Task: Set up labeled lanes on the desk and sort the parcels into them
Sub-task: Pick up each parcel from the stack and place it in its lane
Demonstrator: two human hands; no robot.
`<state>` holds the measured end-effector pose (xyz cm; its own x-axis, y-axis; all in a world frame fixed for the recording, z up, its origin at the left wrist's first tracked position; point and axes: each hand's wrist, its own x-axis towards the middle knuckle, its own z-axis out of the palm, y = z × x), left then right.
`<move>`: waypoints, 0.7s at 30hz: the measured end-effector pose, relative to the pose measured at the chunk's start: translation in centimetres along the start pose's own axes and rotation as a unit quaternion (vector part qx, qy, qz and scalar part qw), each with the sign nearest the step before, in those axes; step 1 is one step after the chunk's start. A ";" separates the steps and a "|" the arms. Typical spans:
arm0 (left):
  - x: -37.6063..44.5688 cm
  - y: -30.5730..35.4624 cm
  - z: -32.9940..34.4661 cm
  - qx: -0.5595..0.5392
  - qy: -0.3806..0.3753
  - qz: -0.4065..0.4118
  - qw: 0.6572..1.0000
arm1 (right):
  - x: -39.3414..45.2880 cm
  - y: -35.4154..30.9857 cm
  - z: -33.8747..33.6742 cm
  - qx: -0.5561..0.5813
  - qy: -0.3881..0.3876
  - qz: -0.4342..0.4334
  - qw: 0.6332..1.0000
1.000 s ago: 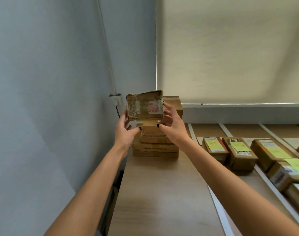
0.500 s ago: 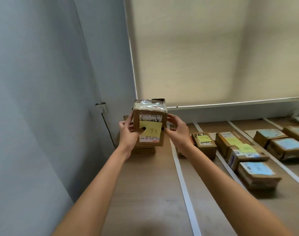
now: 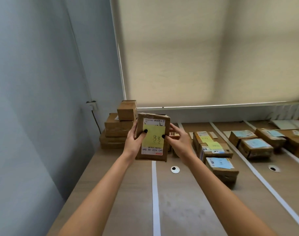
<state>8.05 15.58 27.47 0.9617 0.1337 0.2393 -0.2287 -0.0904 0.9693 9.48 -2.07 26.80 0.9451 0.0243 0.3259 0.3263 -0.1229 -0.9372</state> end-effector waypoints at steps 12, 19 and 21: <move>-6.2 -5.2 7.9 -0.132 -0.057 -0.151 0.978 | -7.8 3.4 -6.7 0.056 0.030 0.082 0.995; -9.1 -6.7 14.6 -0.178 -0.070 -0.172 0.966 | -11.1 5.4 -12.8 0.061 0.042 0.101 0.992; -9.9 -6.7 17.5 -0.181 -0.087 -0.172 0.964 | -12.2 6.0 -15.5 0.065 0.036 0.109 0.991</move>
<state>2.74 -2.36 17.60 0.9937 -0.0762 -0.0817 0.1002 0.2842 0.9535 -0.31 -18.46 19.11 0.9913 -0.0599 0.1175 0.1185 0.0122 -0.9929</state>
